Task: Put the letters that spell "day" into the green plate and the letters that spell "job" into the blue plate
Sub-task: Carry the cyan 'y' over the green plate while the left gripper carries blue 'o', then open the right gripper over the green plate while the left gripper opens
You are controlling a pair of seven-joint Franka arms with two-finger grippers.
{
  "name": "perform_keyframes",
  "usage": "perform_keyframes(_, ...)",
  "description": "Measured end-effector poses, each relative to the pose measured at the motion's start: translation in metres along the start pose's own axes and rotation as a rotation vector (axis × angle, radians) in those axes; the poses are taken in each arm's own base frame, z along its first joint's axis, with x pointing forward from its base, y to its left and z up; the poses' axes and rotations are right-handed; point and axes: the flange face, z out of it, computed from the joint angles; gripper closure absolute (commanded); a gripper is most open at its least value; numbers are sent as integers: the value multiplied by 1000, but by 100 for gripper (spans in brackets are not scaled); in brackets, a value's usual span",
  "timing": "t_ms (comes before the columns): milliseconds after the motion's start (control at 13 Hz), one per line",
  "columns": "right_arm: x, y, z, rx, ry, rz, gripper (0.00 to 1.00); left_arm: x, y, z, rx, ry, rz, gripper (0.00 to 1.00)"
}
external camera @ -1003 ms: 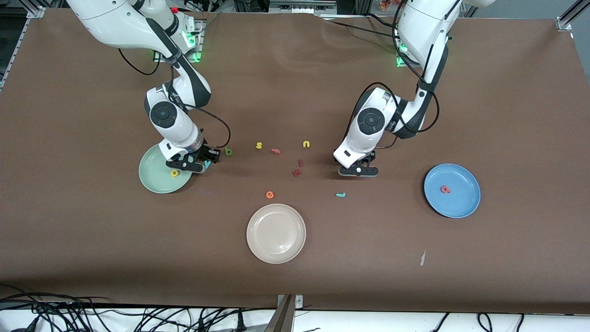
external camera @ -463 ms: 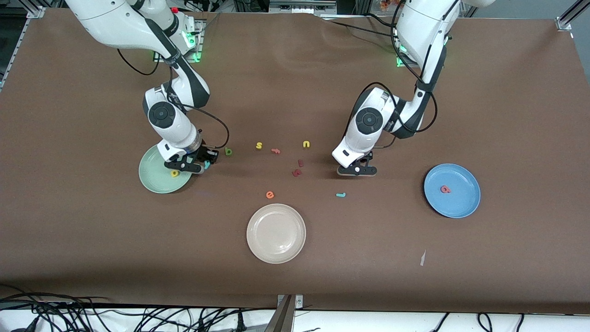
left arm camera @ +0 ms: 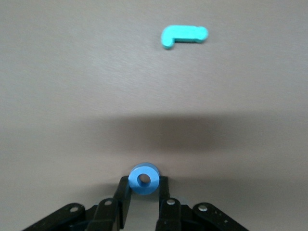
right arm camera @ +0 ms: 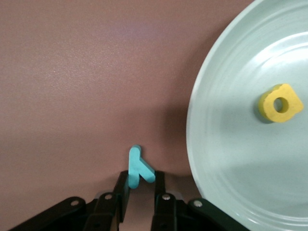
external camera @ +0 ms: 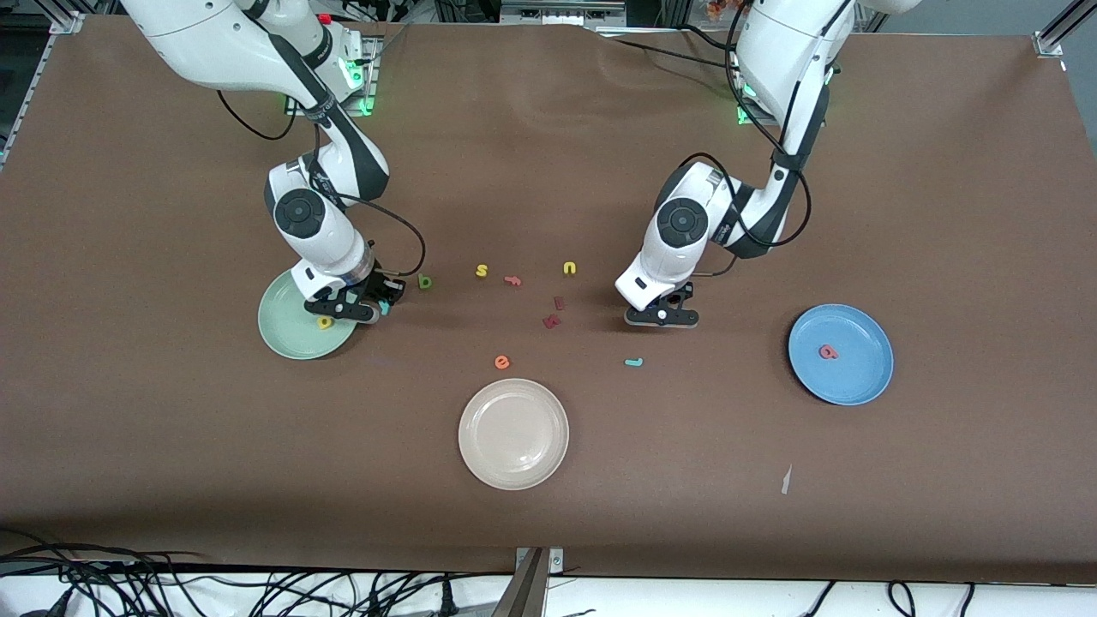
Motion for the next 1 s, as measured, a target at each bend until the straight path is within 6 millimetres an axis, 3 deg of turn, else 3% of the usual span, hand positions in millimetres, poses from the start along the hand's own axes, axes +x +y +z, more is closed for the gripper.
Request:
perform_keyframes(154,1,0,-1,3,4,-3,93,21,-30,-25,41,-64,28,95)
perform_keyframes(386,6,-2,-11,10,26,-23,94,64,-118,-79,26,-94,96,96)
perform_keyframes(617,11,-1,-44,-18,29,-64,94,81,-218,-85,3,-123,213,96)
perform_keyframes(772,14,5,-67,-42,30,-103,94,83,-267,-78,48,-142,312,92)
perform_keyframes(849,18,13,-75,-53,32,-122,93,83,-283,-72,95,-159,357,82)
perform_keyframes(926,23,25,-79,-66,30,-142,92,83,-291,-64,136,-179,405,56)
perform_keyframes(1003,28,39,-80,-78,24,-159,86,82,-292,-55,162,-199,457,2)
